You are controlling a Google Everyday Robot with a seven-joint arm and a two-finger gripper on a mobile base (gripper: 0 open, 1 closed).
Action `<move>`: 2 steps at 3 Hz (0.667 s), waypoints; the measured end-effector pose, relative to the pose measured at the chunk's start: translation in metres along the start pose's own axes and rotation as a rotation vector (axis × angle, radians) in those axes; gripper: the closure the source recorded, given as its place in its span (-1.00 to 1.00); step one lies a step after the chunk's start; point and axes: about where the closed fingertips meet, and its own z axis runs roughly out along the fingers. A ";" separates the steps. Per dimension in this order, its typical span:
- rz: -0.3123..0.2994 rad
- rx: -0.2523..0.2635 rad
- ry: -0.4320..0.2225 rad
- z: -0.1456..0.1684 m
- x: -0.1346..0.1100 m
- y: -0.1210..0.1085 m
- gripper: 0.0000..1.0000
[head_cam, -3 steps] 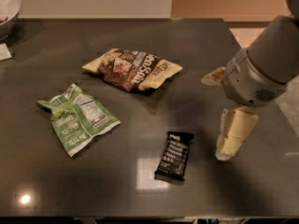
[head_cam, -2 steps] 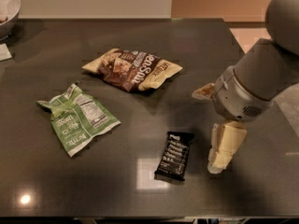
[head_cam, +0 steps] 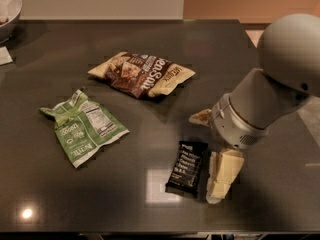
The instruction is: Pick rxbar chocolate
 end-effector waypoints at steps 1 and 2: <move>-0.016 -0.013 -0.015 0.014 -0.006 0.003 -1.00; -0.020 -0.021 -0.015 0.021 -0.007 0.007 -0.63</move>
Offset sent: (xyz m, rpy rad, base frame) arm -0.0091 0.0188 -0.0267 0.0175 0.0290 0.0356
